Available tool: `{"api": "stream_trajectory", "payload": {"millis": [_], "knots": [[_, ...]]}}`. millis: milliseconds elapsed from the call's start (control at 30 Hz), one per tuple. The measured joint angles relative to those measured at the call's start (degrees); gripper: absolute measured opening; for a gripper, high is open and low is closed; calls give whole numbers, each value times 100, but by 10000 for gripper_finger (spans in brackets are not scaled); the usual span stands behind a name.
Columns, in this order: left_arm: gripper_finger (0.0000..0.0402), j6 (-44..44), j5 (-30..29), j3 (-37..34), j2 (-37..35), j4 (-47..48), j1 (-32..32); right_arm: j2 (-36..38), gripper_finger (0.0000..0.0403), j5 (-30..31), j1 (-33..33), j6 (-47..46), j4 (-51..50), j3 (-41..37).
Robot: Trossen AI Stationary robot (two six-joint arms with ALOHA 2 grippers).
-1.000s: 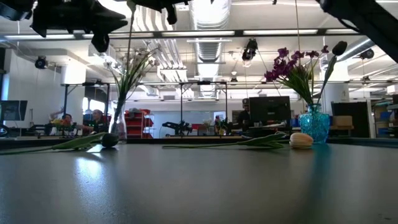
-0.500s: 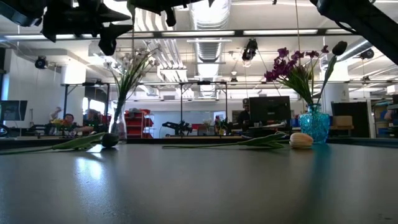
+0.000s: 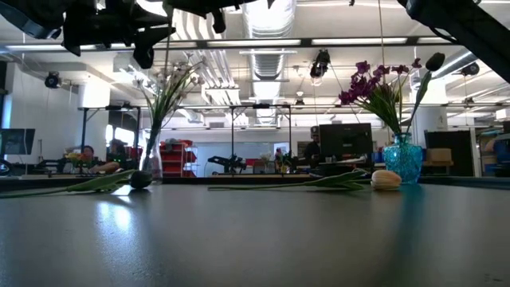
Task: Sort flowers into vase by color
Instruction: Put the bottom white flower into the transparent vase
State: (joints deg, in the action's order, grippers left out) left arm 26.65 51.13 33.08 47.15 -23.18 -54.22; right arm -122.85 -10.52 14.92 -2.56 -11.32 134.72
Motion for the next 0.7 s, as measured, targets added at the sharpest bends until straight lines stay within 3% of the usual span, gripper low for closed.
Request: {"api": "stream_trajectory", "payload": {"millis": [133, 300, 700], "knots": [[19, -87, -21, 0, 25, -135, 2, 4, 13, 26, 9, -153, 15, 0], [6, -90, -84, 0, -11, -297, -12, 26, 26, 20, 5, 47, 25, 0], [1, -439, -1171, 0, -158, -137, -520, 260, 180, 255, 0, 171, -655, -4]]}}
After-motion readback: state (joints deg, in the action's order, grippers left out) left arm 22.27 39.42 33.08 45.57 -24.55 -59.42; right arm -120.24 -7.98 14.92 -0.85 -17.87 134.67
